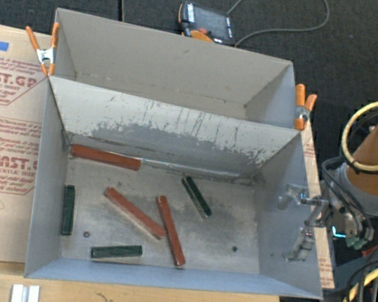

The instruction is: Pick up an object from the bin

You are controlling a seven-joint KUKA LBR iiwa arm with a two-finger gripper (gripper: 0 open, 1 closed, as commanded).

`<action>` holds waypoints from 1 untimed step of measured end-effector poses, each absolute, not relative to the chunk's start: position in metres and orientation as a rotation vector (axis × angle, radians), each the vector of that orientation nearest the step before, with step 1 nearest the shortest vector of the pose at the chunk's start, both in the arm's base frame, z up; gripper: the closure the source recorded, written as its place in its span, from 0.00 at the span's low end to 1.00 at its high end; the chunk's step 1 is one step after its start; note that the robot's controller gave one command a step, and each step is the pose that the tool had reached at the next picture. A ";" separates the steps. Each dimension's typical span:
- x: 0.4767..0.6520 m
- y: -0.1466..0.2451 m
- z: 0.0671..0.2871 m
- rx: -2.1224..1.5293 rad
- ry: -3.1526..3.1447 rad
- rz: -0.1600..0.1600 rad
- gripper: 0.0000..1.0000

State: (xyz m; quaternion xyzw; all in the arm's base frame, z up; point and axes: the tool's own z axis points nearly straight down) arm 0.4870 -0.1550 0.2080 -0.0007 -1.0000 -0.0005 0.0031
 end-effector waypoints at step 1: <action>0.540 -0.051 0.065 0.034 -3.137 -0.007 0.00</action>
Offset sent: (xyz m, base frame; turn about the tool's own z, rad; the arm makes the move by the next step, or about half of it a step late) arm 0.0536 0.0989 -0.1380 -0.0170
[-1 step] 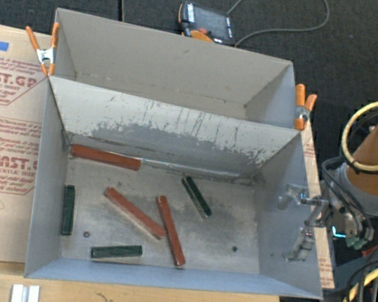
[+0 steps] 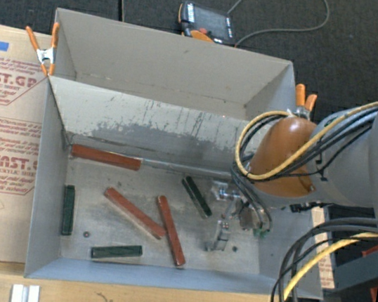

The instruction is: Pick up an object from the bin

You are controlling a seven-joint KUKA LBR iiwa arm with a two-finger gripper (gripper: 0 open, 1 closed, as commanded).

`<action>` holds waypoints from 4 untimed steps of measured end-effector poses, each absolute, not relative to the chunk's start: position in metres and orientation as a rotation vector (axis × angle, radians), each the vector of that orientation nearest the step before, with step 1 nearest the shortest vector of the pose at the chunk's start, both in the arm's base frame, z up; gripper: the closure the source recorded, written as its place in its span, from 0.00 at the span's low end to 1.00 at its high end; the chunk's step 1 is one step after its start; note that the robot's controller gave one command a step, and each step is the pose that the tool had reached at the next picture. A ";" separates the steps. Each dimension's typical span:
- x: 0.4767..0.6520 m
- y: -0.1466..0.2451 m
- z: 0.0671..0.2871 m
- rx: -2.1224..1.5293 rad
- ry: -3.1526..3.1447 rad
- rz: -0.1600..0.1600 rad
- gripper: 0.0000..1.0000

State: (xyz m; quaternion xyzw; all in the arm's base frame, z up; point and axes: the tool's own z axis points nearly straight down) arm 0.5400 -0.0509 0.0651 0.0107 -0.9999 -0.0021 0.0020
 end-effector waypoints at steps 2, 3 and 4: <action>0.571 -0.032 0.109 -0.376 -3.120 -0.001 0.00; 0.574 -0.032 0.068 -0.707 -3.059 0.000 0.00; 0.574 -0.032 0.068 -0.706 -3.062 0.001 0.00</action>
Offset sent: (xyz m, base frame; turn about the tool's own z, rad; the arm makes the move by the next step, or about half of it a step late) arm 0.0377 0.0299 0.0349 0.0534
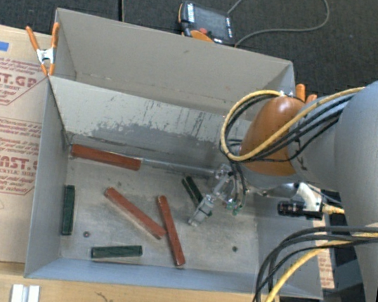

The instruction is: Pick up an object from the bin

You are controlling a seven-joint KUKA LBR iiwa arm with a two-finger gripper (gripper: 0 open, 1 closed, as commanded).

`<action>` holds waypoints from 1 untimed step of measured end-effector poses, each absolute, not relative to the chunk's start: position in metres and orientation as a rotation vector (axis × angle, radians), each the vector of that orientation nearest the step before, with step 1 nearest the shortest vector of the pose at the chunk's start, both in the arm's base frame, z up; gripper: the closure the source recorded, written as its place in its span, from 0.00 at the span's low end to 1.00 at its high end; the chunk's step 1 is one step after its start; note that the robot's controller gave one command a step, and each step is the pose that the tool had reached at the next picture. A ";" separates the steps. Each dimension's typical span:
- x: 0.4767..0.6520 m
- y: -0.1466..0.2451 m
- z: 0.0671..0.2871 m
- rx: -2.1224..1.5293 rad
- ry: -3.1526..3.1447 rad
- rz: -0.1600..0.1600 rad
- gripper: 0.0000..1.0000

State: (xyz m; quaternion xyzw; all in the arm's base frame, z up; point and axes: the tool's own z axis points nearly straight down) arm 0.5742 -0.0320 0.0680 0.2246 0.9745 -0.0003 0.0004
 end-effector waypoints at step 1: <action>0.574 -0.032 0.069 0.705 3.061 -0.001 1.00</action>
Offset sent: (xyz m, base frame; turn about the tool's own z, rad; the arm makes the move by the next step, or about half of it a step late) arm 0.0000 0.0000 0.0000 0.0000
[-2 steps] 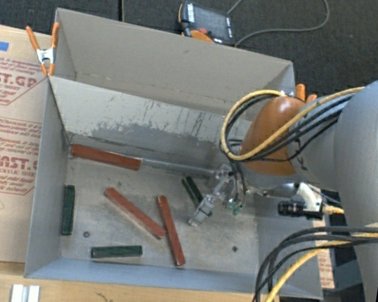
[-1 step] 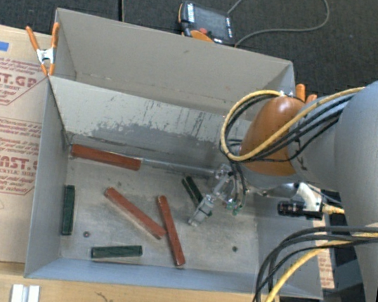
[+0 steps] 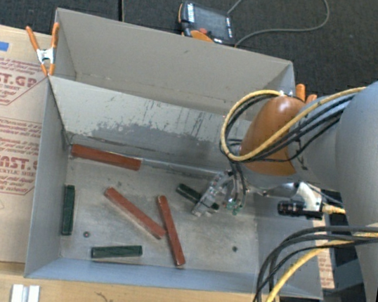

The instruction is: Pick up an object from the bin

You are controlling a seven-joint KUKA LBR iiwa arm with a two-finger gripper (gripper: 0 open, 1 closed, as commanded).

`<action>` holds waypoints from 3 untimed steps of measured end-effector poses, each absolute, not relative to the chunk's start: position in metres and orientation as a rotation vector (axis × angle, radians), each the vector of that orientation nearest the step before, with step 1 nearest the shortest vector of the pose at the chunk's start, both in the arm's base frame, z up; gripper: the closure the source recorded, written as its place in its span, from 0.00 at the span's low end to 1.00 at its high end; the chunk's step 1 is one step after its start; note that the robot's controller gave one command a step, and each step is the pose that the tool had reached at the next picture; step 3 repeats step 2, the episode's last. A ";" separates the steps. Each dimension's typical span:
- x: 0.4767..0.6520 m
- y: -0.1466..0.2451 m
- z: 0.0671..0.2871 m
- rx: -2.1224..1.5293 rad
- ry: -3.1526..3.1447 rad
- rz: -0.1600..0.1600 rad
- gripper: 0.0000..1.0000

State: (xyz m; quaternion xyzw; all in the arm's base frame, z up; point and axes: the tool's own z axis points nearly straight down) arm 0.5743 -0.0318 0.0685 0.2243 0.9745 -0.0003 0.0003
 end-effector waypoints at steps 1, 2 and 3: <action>0.576 -0.032 0.133 0.701 3.055 0.003 1.00; 0.577 -0.031 0.143 0.701 3.060 0.002 1.00; 0.577 -0.031 0.143 0.701 3.060 0.002 1.00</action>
Offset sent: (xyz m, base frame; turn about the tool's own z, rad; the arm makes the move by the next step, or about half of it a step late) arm -0.0001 -0.0002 0.0609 0.0000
